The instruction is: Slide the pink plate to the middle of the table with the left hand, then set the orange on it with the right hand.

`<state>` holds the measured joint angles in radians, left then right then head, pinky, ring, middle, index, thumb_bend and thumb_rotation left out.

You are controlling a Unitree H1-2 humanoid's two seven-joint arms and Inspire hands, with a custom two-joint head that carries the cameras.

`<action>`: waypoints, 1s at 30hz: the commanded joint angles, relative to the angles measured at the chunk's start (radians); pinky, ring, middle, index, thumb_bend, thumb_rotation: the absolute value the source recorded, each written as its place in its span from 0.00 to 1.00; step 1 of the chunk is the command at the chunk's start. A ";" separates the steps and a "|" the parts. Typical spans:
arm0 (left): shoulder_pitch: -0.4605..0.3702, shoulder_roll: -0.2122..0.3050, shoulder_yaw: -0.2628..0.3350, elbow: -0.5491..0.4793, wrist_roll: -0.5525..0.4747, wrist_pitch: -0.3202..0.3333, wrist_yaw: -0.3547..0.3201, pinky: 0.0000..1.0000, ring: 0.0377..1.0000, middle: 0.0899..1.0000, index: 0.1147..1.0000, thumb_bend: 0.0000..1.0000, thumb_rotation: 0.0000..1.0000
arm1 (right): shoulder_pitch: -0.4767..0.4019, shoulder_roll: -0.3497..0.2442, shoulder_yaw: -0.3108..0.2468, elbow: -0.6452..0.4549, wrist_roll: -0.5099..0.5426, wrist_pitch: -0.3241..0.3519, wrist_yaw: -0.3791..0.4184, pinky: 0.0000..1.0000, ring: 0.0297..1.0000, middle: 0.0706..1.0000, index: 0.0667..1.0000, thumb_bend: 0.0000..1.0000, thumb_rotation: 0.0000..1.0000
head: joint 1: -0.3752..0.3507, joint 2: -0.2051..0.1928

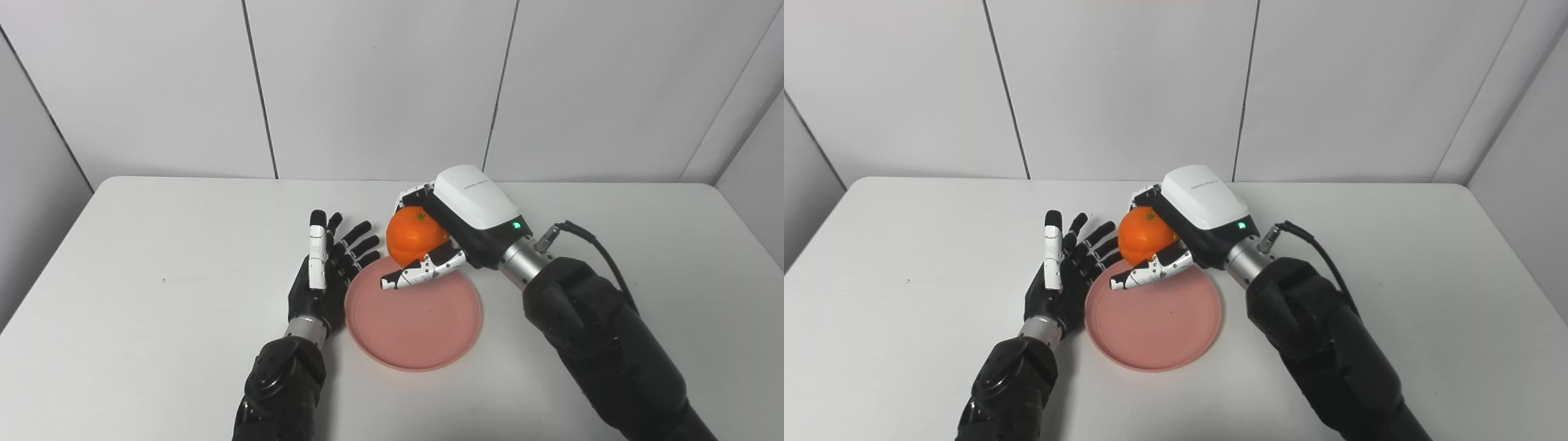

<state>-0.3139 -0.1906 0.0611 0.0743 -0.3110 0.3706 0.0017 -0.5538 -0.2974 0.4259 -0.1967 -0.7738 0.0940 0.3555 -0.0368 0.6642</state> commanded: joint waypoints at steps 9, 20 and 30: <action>0.006 -0.006 0.000 0.002 -0.002 0.007 -0.006 0.76 0.78 0.81 0.97 0.94 0.89 | 0.006 -0.015 0.061 0.035 -0.063 -0.073 0.001 0.19 0.23 0.28 0.39 0.48 0.53 | -0.002 0.003; 0.014 -0.015 0.004 -0.008 0.000 0.015 -0.002 0.74 0.76 0.77 0.97 0.92 0.88 | 0.025 -0.026 0.070 0.116 -0.121 -0.142 -0.048 0.18 0.22 0.27 0.38 0.49 0.52 | -0.003 0.006; 0.017 -0.018 -0.001 -0.010 0.005 0.023 0.003 0.75 0.74 0.77 0.96 0.92 0.89 | 0.029 -0.037 0.058 0.159 -0.133 -0.185 -0.076 0.17 0.22 0.27 0.39 0.52 0.63 | -0.003 0.008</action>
<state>-0.3098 -0.1906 0.0653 0.0715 -0.3086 0.3714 -0.0093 -0.4970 -0.3279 0.5049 -0.0121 -0.9124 -0.0562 0.3116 -0.0414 0.6734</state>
